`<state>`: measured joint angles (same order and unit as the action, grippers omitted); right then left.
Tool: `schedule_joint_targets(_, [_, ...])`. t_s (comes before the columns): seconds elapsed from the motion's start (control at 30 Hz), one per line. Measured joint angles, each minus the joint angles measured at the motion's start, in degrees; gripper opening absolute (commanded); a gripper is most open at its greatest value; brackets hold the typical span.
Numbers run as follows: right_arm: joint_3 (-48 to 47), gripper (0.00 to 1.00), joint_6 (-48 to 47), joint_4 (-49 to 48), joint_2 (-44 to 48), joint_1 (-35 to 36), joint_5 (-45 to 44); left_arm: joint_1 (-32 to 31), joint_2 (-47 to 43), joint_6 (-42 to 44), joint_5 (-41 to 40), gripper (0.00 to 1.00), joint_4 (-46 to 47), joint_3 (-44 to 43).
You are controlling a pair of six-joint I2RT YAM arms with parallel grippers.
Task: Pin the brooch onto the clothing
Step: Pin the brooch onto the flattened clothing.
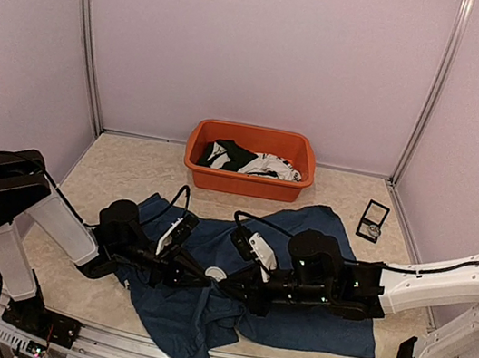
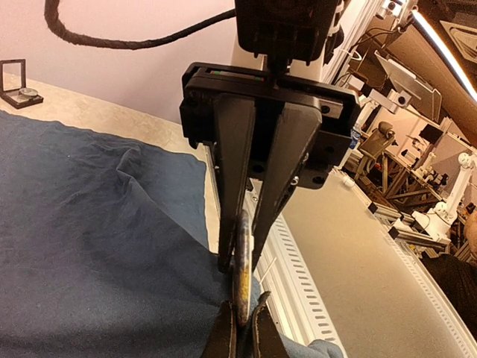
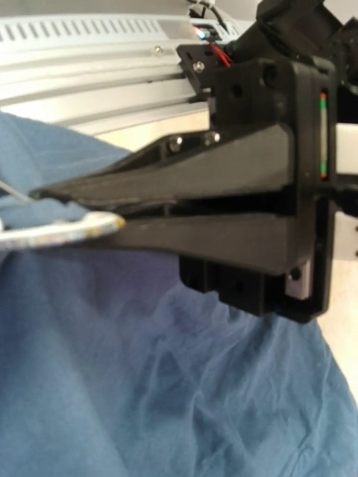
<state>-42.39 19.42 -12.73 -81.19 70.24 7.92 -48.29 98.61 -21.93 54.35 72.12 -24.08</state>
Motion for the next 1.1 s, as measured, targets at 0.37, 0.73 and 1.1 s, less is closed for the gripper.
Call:
schedule_joint_targets(0.37, [0.52,0.0,0.44,-0.92,0.57,-0.31,2.47,0.0,1.44,-0.79,1.18,0.12,2.93,-0.02])
schedule_joint_targets(0.73, [1.64,0.0,2.62,-3.34,1.62,-0.5,2.99,1.75,0.11,-0.35,-2.29,0.63,0.61,0.81])
schedule_joint_targets(1.1, [-1.57,0.0,10.27,0.83,2.19,-0.57,1.84,-0.13,-13.05,8.24,-14.53,0.92,-22.45,-1.81])
